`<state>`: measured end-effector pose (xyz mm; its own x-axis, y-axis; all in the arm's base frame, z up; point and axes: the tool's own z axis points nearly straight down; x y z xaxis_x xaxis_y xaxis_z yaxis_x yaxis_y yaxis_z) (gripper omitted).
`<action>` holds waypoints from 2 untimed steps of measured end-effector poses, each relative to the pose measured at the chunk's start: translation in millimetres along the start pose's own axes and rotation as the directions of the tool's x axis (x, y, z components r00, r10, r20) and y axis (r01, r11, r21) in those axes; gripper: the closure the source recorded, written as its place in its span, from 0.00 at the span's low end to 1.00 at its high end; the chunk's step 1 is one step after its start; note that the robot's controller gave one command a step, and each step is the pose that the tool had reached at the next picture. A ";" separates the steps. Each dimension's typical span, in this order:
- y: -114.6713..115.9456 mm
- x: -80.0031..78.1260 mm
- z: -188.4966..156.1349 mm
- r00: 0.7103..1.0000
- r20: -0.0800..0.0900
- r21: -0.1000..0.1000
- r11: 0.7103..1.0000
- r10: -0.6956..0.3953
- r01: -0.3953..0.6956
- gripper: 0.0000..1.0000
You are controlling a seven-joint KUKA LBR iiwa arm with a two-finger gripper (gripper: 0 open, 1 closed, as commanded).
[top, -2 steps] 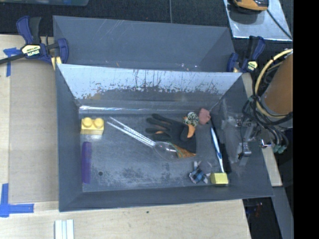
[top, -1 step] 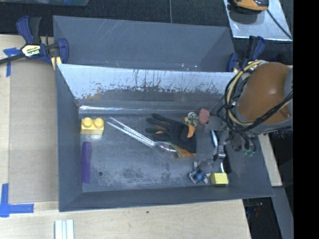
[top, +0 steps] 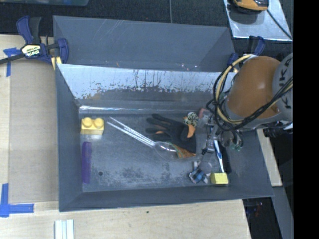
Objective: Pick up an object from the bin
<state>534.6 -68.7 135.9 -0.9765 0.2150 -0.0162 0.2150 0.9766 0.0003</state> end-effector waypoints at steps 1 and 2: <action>18.3 29.5 3.6 0.988 -0.013 0.002 0.988 0.157 -0.157 0.00; 27.1 36.1 65.3 0.937 0.001 0.002 0.937 0.349 -0.349 0.00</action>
Offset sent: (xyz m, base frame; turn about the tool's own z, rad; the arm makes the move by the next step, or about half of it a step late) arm -0.0296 0.0353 -0.0659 0.3560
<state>506.2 -34.7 70.1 -0.8402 0.5421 -0.0160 0.5421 0.8403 0.0036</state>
